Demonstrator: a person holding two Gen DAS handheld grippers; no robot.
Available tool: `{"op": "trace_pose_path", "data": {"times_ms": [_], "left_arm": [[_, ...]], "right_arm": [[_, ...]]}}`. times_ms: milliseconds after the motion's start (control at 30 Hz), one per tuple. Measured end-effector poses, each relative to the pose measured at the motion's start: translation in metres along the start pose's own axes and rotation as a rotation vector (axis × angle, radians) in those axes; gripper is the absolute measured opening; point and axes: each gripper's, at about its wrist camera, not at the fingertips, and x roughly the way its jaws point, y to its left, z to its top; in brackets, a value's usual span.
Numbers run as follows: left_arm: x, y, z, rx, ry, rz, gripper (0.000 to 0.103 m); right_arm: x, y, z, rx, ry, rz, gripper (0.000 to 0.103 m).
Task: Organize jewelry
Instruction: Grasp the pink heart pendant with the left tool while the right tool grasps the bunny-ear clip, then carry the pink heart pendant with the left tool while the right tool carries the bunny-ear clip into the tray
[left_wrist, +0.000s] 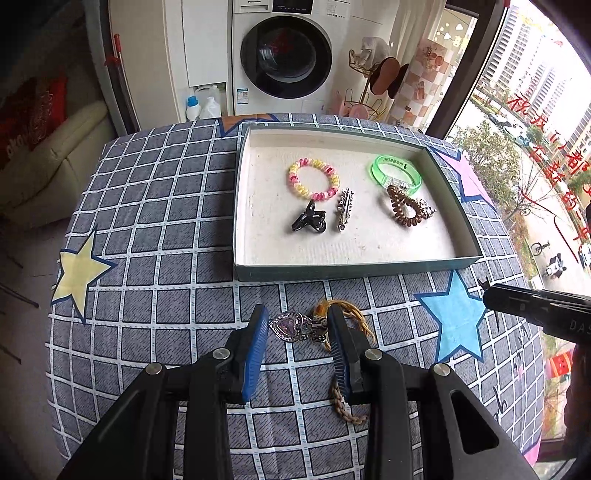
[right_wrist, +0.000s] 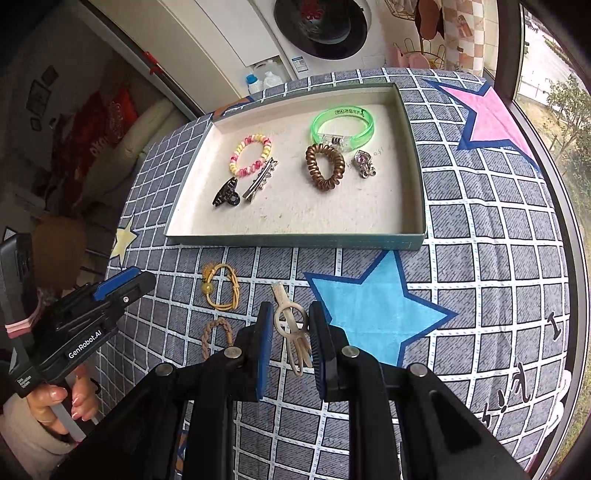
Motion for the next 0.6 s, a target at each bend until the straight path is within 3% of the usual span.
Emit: {"op": "trace_pose_path", "data": {"times_ms": [267, 600], "left_arm": [[0.01, -0.007, 0.037, 0.017, -0.035, 0.008, 0.045], [0.048, -0.008, 0.084, -0.004, -0.042, 0.046, 0.045]], "right_arm": [[-0.003, -0.016, 0.051, 0.04, -0.052, -0.006, 0.021], [0.025, -0.031, 0.102, 0.062, -0.05, -0.018, 0.021]]}}
